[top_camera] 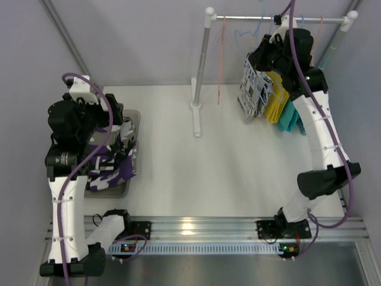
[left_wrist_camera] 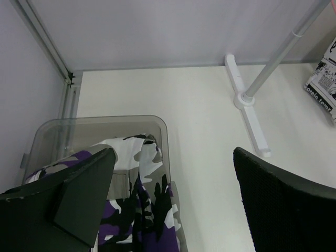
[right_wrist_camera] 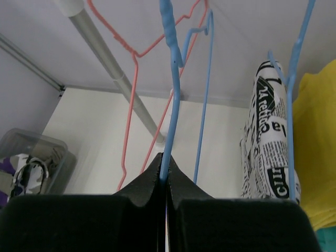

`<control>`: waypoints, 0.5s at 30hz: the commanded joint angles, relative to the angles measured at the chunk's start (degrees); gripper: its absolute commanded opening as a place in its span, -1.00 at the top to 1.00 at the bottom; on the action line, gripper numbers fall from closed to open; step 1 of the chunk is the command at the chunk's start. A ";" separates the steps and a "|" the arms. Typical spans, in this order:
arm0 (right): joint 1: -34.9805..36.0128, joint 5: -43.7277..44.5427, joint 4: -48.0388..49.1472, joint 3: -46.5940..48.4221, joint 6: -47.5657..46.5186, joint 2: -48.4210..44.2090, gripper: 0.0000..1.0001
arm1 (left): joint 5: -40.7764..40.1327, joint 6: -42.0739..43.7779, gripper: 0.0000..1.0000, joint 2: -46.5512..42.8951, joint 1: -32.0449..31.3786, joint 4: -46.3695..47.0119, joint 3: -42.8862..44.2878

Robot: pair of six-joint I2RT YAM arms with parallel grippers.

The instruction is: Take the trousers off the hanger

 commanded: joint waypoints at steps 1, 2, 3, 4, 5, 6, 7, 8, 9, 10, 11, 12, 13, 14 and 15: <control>1.84 4.23 4.12 7.43 -3.15 5.52 1.00 | 1.36 -2.50 -0.98 -0.25 0.11 0.22 0.52; 2.11 4.15 5.08 8.40 -3.16 8.40 1.00 | 1.27 -2.76 -0.98 -0.25 0.11 0.31 0.35; 2.28 3.62 5.44 10.58 -3.34 9.83 1.00 | 1.35 -2.85 -0.98 -0.08 0.11 0.31 0.26; 2.81 3.62 5.88 11.47 -3.86 12.01 1.00 | 1.18 -3.11 -0.98 -0.08 0.11 0.40 0.08; 2.99 3.53 6.49 11.83 -4.04 12.82 1.00 | 1.00 -3.11 -0.98 -0.16 0.11 0.57 -0.18; 3.25 3.09 8.59 11.92 -4.30 13.35 1.00 | 0.65 -3.03 -0.98 -0.34 0.11 0.66 -0.71; 3.51 3.26 9.30 12.01 -4.74 13.96 1.00 | 0.30 -2.77 -0.98 -0.51 0.11 0.84 -1.15; 3.78 3.53 10.01 12.01 -4.83 14.93 1.00 | -0.22 -2.59 -0.98 -0.60 0.11 1.01 -1.58; 3.78 2.66 10.71 12.01 -4.83 15.37 1.00 | -1.10 -2.59 -0.98 -0.87 0.11 0.93 -2.02; 3.95 2.56 11.50 12.10 -5.01 15.72 1.00 | -1.37 -2.41 -0.98 -0.95 0.11 0.75 -2.64; 4.22 2.74 11.68 12.10 -5.01 16.25 1.00 | -1.37 -2.24 -0.98 -1.04 0.11 0.31 -2.82; 4.39 2.65 11.77 12.01 -5.09 16.52 1.00 | -1.46 -2.15 -0.98 -1.22 0.11 0.14 -2.99; 4.39 2.65 11.68 11.92 -4.75 16.69 1.00 | -1.55 -2.06 -0.98 -1.31 0.11 -0.04 -3.17; 4.57 2.74 11.60 11.75 -4.66 16.96 1.00 | -1.63 -2.06 -0.98 -1.39 0.11 -0.30 -3.17; 4.66 2.65 11.60 11.22 -4.57 16.96 1.00 | -1.81 -2.06 -0.98 -1.48 0.11 -0.22 -3.26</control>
